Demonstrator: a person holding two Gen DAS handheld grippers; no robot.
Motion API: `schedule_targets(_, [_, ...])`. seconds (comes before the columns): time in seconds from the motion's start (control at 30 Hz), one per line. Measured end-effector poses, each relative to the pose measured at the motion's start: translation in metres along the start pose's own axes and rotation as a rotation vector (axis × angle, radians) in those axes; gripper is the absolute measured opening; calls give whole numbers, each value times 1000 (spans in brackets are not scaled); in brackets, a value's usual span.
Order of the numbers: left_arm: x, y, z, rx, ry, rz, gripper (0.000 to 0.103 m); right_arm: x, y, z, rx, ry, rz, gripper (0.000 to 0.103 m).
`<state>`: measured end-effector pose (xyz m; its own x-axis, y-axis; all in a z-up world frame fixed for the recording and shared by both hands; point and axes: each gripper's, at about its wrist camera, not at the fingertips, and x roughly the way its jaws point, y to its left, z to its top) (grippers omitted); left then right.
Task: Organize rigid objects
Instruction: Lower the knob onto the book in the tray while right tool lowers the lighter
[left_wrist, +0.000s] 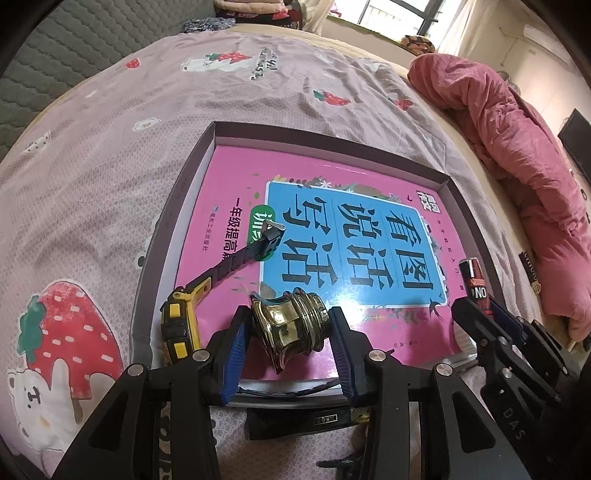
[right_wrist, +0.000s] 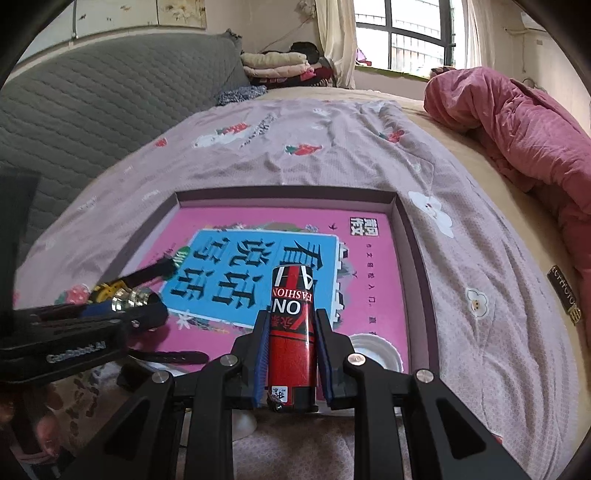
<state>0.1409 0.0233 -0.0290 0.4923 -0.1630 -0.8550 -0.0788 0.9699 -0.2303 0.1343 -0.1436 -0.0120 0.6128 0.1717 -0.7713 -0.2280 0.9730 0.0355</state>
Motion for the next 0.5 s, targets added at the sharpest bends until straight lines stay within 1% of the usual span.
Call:
schedule_targets(0.3, [-1,7,0,-21,1,2,44,12,2,-5,-11,31,8,23])
schedule_targets(0.5, [-1,6,-1,-20,1,6,44,18,-1,-4,0,41,-15,23])
